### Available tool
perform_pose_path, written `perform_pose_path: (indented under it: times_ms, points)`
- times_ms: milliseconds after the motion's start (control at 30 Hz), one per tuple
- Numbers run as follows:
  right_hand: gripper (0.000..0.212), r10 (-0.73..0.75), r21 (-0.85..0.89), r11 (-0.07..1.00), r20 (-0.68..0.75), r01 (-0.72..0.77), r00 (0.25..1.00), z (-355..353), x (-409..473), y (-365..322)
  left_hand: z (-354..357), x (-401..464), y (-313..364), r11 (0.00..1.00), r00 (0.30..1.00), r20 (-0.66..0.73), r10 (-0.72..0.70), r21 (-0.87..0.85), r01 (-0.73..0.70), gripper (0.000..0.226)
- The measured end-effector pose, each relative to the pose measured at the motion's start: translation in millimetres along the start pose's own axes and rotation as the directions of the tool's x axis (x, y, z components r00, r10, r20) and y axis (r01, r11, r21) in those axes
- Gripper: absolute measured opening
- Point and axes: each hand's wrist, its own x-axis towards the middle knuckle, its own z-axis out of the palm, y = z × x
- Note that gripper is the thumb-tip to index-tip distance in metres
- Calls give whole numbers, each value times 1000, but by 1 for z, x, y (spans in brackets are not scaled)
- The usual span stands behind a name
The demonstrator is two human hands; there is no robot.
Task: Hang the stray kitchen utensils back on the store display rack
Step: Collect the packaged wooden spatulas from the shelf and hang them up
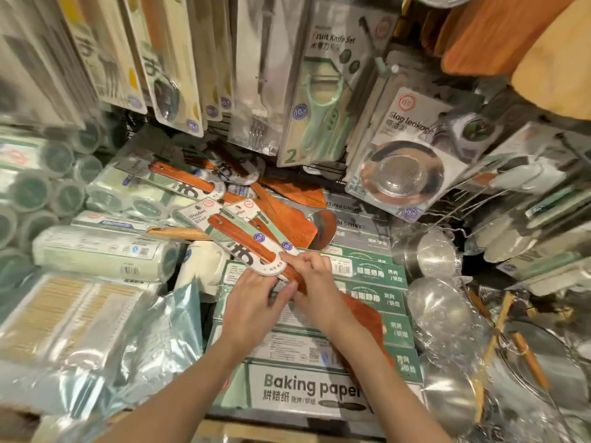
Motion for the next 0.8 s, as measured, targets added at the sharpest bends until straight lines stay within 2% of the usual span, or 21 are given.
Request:
perform_pose_path:
  times_ms: [100,200,300,367,433,500,567,600,733,800]
  points:
    - [73,0,80,997,-26,2,1000,13,-2,-10,0,1,-3,985,990,21,-137,-100,139,58]
    - [78,-20,66,998,-13,21,1000,19,-1,-21,0,3,-4,926,950,108,-294,-215,311,48]
    - [71,-4,44,999,0,4,1000,11,-3,-32,-7,7,4,854,899,189,-395,-286,435,39]
    - [67,12,49,999,-28,-10,1000,6,-6,-43,-20,12,19,717,884,249,-395,-519,466,19]
    - [65,27,73,997,-55,-23,998,-1,-8,-58,-33,14,31,484,868,316,-383,-732,480,17]
    - [64,51,101,994,-23,-48,998,-10,-7,-72,-41,11,36,319,834,373,-406,-798,512,12]
    - [66,39,72,997,12,-40,999,-25,-7,-89,-54,10,40,207,800,435,-413,-810,548,12]
    - [67,23,53,998,23,-24,999,-32,-7,-97,-60,10,43,179,804,445,-394,-821,542,17]
    - [53,-46,-3,999,35,46,998,-66,-9,-143,-94,19,58,80,879,351,-324,-915,395,19]
    - [46,-75,-128,989,18,76,997,-83,-10,-165,-114,20,59,7,888,350,-297,-930,368,19]
